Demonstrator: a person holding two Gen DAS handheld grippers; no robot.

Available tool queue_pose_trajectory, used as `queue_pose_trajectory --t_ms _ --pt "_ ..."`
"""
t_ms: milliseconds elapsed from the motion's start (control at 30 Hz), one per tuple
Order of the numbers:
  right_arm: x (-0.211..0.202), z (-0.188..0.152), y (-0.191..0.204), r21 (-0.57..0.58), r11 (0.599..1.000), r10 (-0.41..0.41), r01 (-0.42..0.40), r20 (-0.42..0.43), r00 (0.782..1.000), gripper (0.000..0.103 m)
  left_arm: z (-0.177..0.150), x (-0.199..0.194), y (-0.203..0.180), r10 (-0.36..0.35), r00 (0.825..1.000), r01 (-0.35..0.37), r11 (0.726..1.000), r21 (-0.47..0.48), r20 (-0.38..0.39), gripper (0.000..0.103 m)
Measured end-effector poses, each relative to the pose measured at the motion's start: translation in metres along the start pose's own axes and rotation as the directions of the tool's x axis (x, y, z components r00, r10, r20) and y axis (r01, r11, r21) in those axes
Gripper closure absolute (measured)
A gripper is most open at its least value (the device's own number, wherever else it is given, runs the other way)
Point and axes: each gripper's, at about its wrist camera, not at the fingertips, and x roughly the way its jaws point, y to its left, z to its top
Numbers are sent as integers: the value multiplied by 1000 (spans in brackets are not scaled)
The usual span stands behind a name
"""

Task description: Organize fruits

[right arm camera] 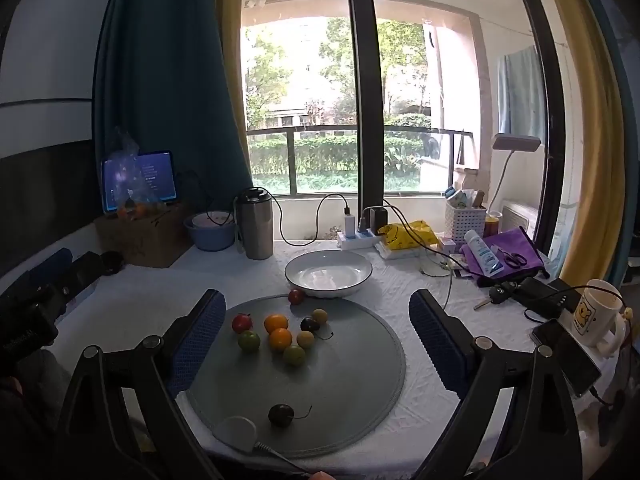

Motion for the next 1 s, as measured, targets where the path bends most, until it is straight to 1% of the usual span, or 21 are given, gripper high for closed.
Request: queue_pose_trajectory --t_ms 367,1000 --pt "1 -2 0 -3 1000 0 0 -2 1000 8 1 -7 -5 -15 1000 14 1000 4 21 1" --pt "1 -3 1 -12 1000 1 -1 -6 1000 8 0 -7 -8 -26 1000 26 1000 7 15 1"
